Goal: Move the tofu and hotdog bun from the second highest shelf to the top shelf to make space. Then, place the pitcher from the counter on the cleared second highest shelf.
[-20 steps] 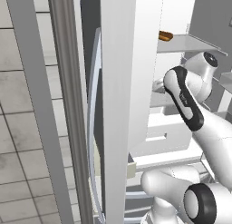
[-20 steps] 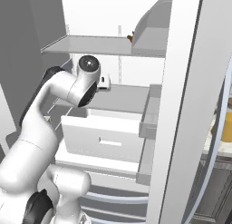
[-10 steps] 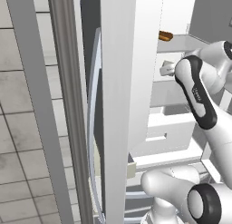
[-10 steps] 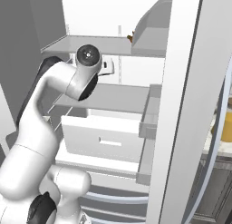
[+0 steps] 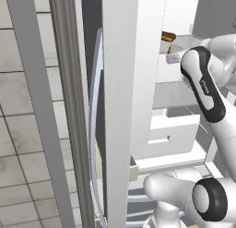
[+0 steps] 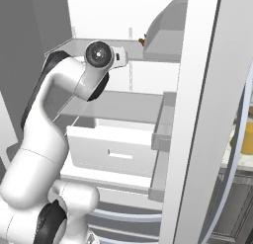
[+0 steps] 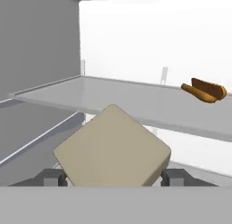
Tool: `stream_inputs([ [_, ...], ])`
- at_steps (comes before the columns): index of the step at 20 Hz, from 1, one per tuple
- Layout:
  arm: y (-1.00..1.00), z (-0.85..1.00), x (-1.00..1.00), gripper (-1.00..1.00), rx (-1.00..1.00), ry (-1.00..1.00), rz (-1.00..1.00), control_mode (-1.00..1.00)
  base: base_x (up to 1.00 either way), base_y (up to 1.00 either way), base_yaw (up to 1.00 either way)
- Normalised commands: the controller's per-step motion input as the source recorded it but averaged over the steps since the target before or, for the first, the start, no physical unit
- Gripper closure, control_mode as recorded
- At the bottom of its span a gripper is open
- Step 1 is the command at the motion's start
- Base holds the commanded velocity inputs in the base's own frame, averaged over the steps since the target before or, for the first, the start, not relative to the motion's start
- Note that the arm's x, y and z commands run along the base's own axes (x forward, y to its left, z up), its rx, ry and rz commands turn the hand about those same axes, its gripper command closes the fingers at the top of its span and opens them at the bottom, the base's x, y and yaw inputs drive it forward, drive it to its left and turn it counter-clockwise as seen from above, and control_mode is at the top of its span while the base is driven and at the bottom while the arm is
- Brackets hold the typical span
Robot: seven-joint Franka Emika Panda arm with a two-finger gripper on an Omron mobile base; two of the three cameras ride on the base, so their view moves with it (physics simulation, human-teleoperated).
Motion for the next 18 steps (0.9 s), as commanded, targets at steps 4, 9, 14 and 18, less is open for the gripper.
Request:
stream_inputs([
  [4, 0.0, 0.25, 0.36, 1.0, 0.0, -0.12, 0.0, -1.0, 0.0, 0.0, 0.0],
  [9, 0.11, 0.07, 0.51, 1.0, 0.0, -0.02, 0.0, -1.0, 0.0, 0.0, 0.0],
  [14, 0.0, 0.0, 0.64, 1.0, 0.0, 0.0, 0.0, -1.0, 0.0, 0.0, 0.0],
  [18, 0.01, 0.0, 0.66, 1.0, 0.0, 0.0, 0.0, -1.0, 0.0, 0.0, 0.0],
])
